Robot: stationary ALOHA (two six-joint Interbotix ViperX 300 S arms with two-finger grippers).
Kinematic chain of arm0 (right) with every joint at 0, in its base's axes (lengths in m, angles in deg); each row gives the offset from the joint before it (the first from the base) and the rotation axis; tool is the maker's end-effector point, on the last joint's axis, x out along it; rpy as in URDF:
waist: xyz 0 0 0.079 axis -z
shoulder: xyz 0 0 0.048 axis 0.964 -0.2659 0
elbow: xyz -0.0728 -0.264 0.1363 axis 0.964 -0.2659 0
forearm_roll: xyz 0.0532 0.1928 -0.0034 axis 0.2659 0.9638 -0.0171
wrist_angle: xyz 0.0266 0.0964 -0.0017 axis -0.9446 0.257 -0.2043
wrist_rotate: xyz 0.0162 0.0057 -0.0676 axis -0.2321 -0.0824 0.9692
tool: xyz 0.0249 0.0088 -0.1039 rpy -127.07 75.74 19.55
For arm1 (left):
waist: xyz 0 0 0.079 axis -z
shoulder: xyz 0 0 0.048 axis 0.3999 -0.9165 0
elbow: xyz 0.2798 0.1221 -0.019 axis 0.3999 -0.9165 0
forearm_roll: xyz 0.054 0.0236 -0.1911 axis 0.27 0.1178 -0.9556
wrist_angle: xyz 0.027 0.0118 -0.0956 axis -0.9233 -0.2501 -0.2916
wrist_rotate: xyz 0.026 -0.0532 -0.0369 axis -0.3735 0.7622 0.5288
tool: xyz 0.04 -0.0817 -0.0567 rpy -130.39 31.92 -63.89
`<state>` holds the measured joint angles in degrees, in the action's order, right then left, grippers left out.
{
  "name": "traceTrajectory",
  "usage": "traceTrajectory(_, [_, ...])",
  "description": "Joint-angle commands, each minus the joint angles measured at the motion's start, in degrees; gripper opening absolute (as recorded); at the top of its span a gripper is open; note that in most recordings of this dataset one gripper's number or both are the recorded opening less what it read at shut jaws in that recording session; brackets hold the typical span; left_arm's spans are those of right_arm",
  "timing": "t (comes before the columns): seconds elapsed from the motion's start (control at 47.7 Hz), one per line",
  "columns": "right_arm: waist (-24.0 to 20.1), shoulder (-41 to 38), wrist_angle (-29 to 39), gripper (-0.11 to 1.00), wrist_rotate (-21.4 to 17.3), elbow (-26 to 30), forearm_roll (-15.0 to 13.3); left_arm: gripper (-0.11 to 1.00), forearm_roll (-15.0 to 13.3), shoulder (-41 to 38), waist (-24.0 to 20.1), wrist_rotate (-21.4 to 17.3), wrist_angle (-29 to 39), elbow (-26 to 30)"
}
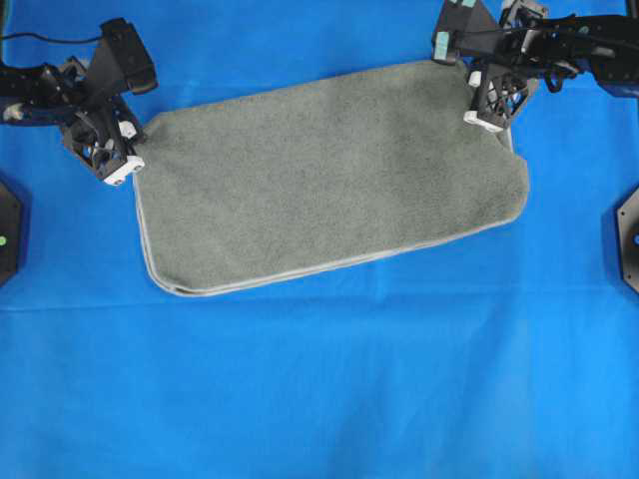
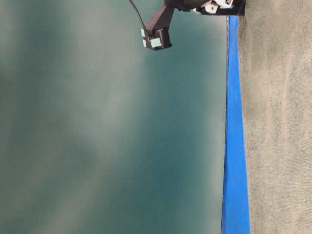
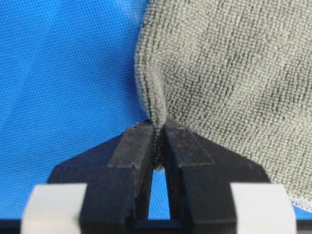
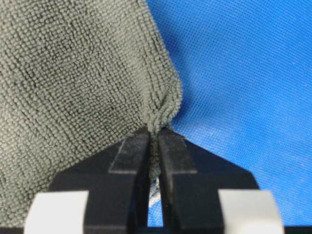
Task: Fold a large towel.
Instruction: 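Grasp the towel's top-left and top-right corners with both grippers, then lift the towel and swing the left gripper down to rotate it vertical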
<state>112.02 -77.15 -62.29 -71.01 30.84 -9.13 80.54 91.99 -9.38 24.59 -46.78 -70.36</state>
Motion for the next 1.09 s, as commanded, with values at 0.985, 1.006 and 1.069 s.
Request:
traceTrajectory(0.985, [-18.5,44.8,24.9,0.02,-8.9,6.9,8.0,0.03,-0.6,38.8,14.9,11.3,34.5,18.0])
traceTrajectory(1.006, [-18.5,44.7,24.9,0.02,-9.1,6.9,7.7,0.03,-0.8,38.8,15.8,12.0,33.8,17.9])
traceTrajectory(1.069, [-18.0,44.5,24.3,0.02,-10.1,7.1,6.1,0.03,-0.9,38.3,19.4,14.6,30.8,18.0])
